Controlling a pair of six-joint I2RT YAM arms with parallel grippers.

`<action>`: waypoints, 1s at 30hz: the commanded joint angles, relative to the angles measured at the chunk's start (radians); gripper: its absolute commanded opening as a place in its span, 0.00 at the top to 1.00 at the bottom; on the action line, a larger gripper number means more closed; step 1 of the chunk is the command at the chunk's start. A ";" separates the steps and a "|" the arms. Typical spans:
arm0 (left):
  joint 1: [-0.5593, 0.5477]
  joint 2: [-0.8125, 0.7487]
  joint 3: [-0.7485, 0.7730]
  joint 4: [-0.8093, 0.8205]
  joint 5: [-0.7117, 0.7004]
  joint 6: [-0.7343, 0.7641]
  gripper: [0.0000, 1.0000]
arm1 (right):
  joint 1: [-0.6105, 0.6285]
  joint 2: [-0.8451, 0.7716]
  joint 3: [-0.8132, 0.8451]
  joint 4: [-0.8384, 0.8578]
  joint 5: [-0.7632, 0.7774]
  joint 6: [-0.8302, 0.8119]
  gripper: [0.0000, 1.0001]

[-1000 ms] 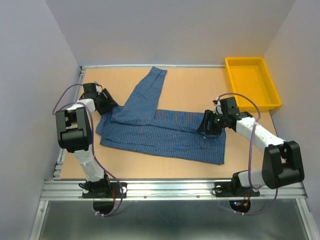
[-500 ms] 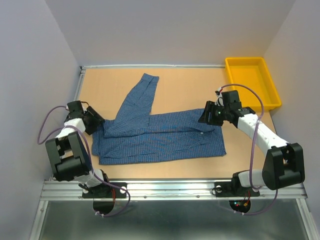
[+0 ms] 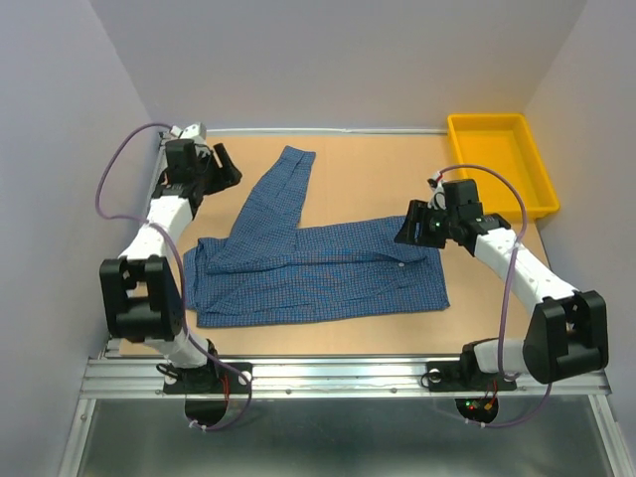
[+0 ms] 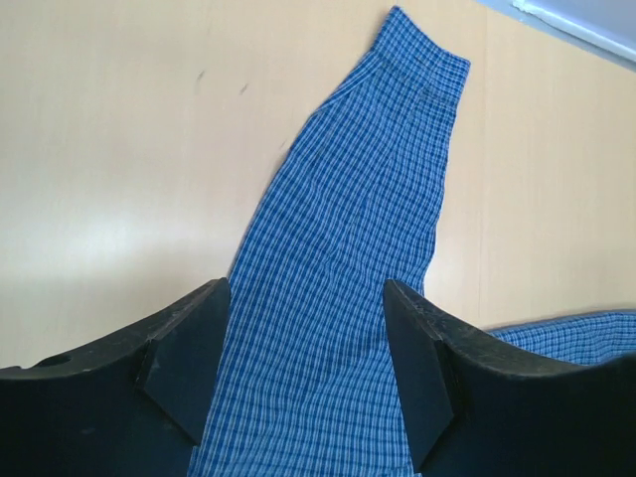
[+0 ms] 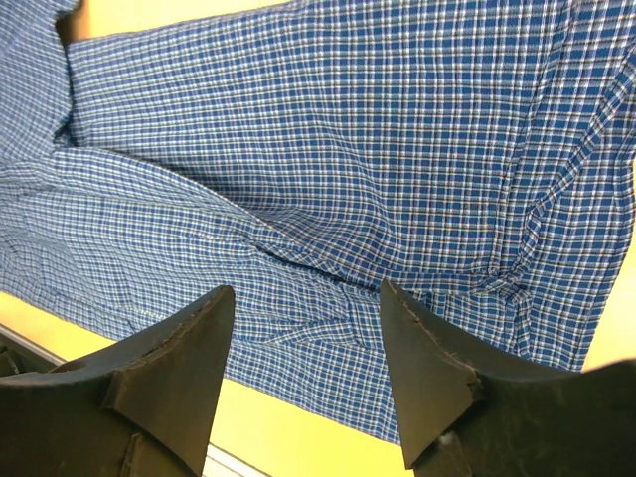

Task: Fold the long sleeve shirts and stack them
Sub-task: Fold the shirt

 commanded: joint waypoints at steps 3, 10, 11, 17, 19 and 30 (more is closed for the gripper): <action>-0.039 0.243 0.199 0.006 -0.026 0.110 0.26 | -0.001 -0.078 0.012 0.043 -0.003 -0.008 0.31; -0.133 0.424 0.350 -0.041 -0.108 0.132 0.34 | -0.001 -0.121 -0.010 0.043 -0.043 0.005 0.24; -0.139 0.441 0.373 -0.051 -0.112 0.132 0.35 | -0.001 -0.123 -0.010 0.043 -0.049 0.005 0.23; -0.170 0.524 0.422 -0.078 -0.208 0.123 0.38 | -0.001 -0.149 -0.016 0.041 -0.069 0.005 0.21; -0.173 0.550 0.439 -0.090 -0.246 0.112 0.38 | -0.001 -0.161 -0.022 0.041 -0.076 0.008 0.21; -0.184 0.667 0.517 -0.153 -0.250 0.112 0.39 | -0.001 -0.186 -0.025 0.040 -0.092 0.012 0.21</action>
